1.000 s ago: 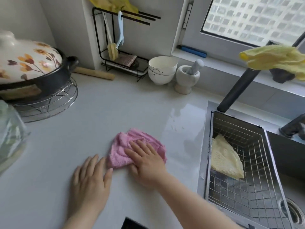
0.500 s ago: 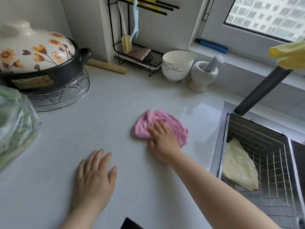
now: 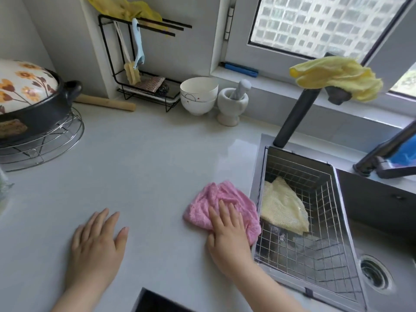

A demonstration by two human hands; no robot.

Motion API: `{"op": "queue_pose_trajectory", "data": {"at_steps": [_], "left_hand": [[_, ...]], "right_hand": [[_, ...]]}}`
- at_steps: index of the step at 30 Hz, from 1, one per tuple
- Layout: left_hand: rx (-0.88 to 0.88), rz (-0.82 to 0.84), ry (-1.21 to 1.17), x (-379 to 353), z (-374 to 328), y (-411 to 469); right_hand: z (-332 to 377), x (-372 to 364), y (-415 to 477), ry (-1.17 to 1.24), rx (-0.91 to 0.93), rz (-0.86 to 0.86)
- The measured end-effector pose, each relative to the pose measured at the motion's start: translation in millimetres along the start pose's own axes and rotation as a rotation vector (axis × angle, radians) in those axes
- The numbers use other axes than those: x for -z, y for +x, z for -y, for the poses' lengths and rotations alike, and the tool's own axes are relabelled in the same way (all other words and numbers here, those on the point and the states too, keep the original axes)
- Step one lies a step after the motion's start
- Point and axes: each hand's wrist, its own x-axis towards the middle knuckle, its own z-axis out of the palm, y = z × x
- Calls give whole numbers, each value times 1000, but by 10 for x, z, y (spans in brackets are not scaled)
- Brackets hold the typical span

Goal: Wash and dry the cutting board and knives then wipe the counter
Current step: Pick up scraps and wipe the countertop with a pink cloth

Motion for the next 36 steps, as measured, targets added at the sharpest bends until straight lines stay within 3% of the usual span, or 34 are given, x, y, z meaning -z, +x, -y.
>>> {"op": "queue_pose_trajectory", "data": {"at_steps": [5,9,13,15,18,21,27,29,32,34,36], "left_hand": [[31,7,-30,71,-58,-33],[76,81,-46,138,-93,4],[84,125,-62,218,-268,103],[0,111,-149,177,-492,122],[-160,143,-245,70,-985,173],[-342,206,-281,-56,-1538,256],[-429,336,-235,-355,-2661,545],[-423,349,-205,-452,-2950,700],[-420,351,-136,-659,-3247,940],[-433,360,-83,-786,-3352,1039],[-440,354,-34,-880,-3393,1077]], "right_hand": [[-257,99,337,86,17,100],[-307,207,627,118,-77,-36],[-184,85,254,327,149,-91],[-209,107,58,443,183,-83],[-380,318,-8,687,17,-75],[-704,601,104,948,-201,-210],[-1659,1156,485,1283,-568,-410],[-2004,1328,663,1255,-607,-525],[-2461,1493,1068,1039,-456,-652],[-2714,1494,1417,760,-333,-620],[-2938,1387,1765,468,-274,-477]]}}
